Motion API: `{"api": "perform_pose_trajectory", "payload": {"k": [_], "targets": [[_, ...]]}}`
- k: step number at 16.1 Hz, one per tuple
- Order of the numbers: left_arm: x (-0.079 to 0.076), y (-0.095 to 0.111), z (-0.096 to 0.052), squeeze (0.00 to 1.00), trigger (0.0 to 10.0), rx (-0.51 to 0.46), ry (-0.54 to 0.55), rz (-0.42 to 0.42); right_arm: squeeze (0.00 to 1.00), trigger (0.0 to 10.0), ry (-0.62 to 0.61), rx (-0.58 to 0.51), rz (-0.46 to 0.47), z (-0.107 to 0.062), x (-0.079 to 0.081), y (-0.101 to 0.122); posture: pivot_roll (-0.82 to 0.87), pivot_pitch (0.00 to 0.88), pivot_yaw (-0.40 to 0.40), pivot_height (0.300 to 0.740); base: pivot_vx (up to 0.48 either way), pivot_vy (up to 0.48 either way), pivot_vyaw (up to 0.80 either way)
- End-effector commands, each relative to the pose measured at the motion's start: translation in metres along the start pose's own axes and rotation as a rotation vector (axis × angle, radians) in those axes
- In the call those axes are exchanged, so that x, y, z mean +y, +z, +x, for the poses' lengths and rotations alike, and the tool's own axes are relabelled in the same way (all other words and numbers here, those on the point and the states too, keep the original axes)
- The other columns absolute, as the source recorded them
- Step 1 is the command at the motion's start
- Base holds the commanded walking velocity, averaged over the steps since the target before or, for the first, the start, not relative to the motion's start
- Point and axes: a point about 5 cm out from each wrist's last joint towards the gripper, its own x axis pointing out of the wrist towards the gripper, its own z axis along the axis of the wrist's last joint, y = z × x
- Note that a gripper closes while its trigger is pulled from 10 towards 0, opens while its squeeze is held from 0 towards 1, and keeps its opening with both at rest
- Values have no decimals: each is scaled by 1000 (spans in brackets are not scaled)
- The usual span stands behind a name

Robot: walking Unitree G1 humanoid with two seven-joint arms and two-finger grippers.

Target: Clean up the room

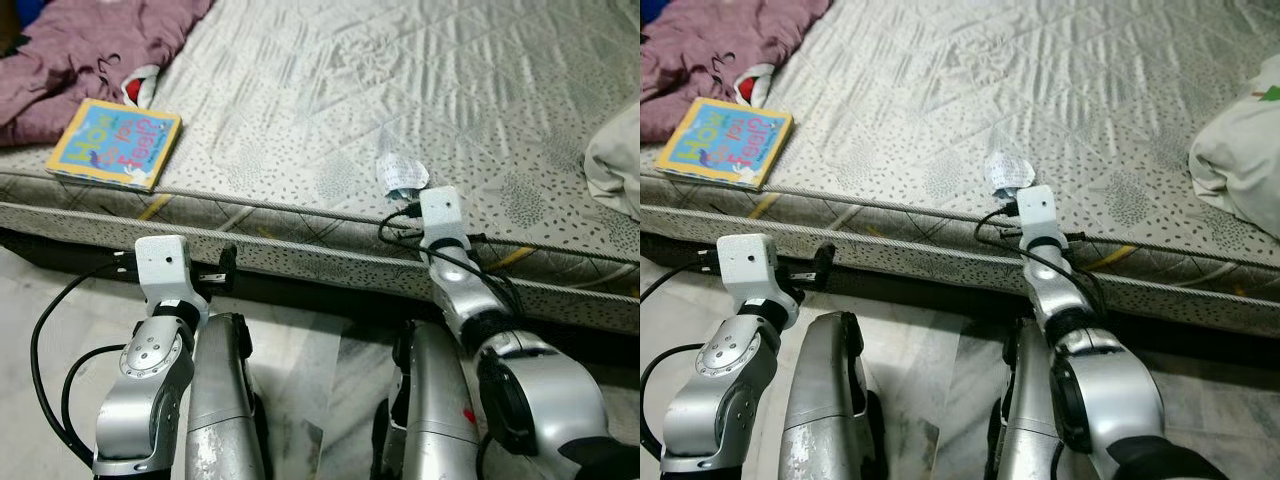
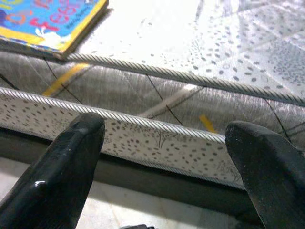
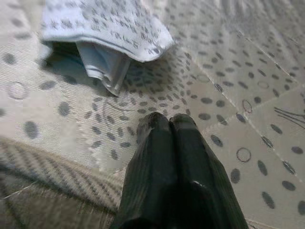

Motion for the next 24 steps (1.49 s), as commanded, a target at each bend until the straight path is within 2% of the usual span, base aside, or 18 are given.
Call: {"api": "perform_pose_trajectory", "payload": {"k": [1, 4, 7, 10, 12, 14, 16, 18, 21, 24], "targets": [[5, -4, -1, 0, 10000, 11, 17, 12, 1000, 10000, 56, -27, 41, -4, 5, -2, 168, 103, 35, 501, 0, 0, 0], [3, -5, -4, 0, 10000, 9, 10, 10, 1000, 10000, 233, -136, 109, -10, 23, 5, 176, 118, 43, 501, 0, 0, 0], [2, -1, -8, 0, 10000, -5, -23, 51, 1000, 10000, 255, -191, 171, -9, 29, 19, 189, 133, 57, 501, 0, 0, 0], [-1, -1, -16, 0, 10000, 4, -43, 56, 1000, 10000, 244, -241, 231, -10, 39, 30, 198, 166, 71, 501, 0, 0, 0], [-4, -4, -22, 0, 10000, 27, -62, 63, 1000, 10000, 239, -249, 261, -8, 49, 39, 209, 214, 76, 501, 0, 0, 0], [-6, -6, -27, 0, 10000, 38, -75, 73, 1000, 10000, 237, -254, 278, -8, 54, 45, 219, 225, 79, 501, 0, 0, 0], [-9, -1, -33, 0, 10000, 24, -92, 84, 1000, 10000, 218, -276, 285, -5, 55, 55, 234, 212, 85, 501, 0, 0, 0], [-8, 3, -36, 0, 10000, 21, -83, 83, 1000, 10000, 181, -283, 271, 2, 53, 71, 256, 243, 87, 501, 0, 0, 0], [-5, 2, -53, 0, 10000, 45, -61, 94, 1000, 10000, 163, -276, 231, 8, 54, 87, 283, 279, 76, 501, 0, 0, 0], [-7, 0, -63, 0, 10000, 64, -58, 88, 1000, 10000, 156, -262, 172, 10, 53, 88, 288, 306, 70, 501, 0, 0, 0]]}}
